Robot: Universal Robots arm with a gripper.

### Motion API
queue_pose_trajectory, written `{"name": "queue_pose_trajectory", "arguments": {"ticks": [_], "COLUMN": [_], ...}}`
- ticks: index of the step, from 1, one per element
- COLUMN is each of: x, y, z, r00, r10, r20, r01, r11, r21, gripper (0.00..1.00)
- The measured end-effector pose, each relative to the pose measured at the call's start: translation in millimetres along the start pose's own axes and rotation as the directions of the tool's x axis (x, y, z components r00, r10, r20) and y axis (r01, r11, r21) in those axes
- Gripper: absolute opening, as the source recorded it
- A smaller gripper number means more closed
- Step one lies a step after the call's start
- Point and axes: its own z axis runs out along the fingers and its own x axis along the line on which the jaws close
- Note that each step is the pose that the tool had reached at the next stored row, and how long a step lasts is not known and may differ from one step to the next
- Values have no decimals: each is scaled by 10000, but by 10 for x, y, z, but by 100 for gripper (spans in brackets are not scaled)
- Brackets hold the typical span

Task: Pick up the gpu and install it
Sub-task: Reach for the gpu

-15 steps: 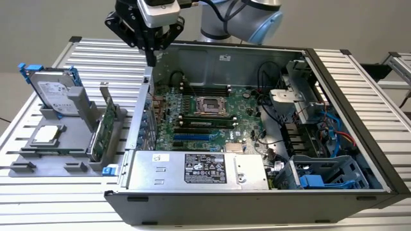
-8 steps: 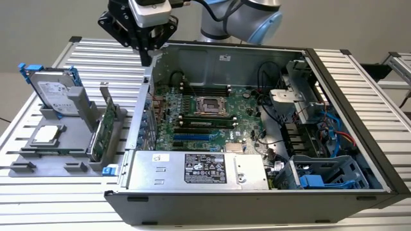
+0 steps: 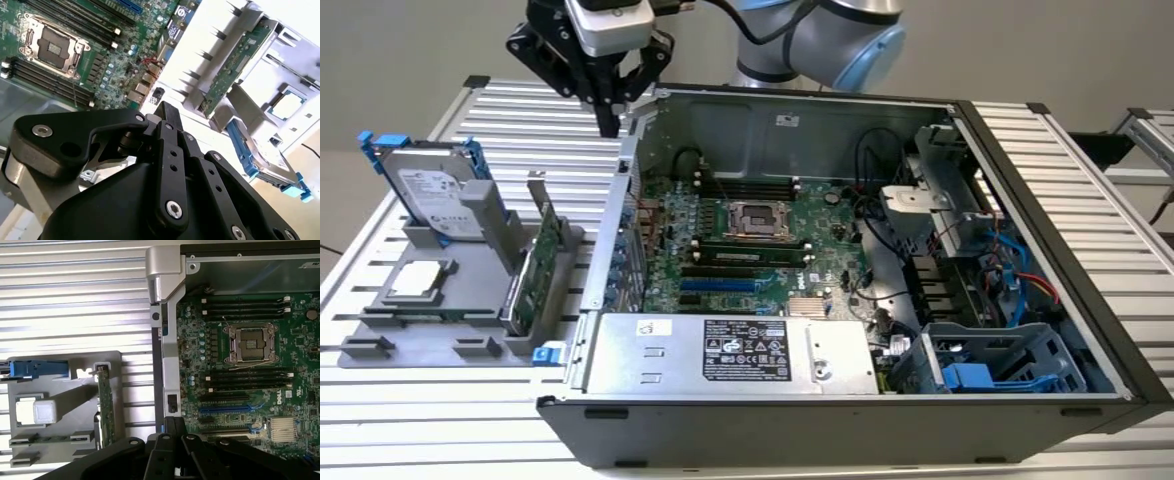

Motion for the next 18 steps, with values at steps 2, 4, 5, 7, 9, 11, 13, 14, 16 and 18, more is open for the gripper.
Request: {"name": "queue_pose_trajectory", "arguments": {"ticks": [2,4,5,7,9,11,13,14,16,18], "x": [31,62,77,106,135,165,193,208,238,269], "y": [-2,-5,-5,-7,-10,-12,-14,-15,-17,-19], "z": [-1,-2,-2,-3,-3,-4,-5,-5,-5,-7], "r00": [10000,10000,10000,10000,10000,10000,10000,10000,10000,10000], "r10": [-1,-1,-1,0,-1,0,0,-1,-1,-1], "r20": [-1,-1,0,-1,0,-1,0,-1,0,-1], "r01": [1,1,1,0,1,0,0,1,1,1], "r11": [10000,10000,10000,10000,10000,10000,10000,10000,10000,10000], "r21": [1,0,0,0,1,1,1,1,0,1], "gripper": [0,0,0,0,0,0,0,0,0,0]}}
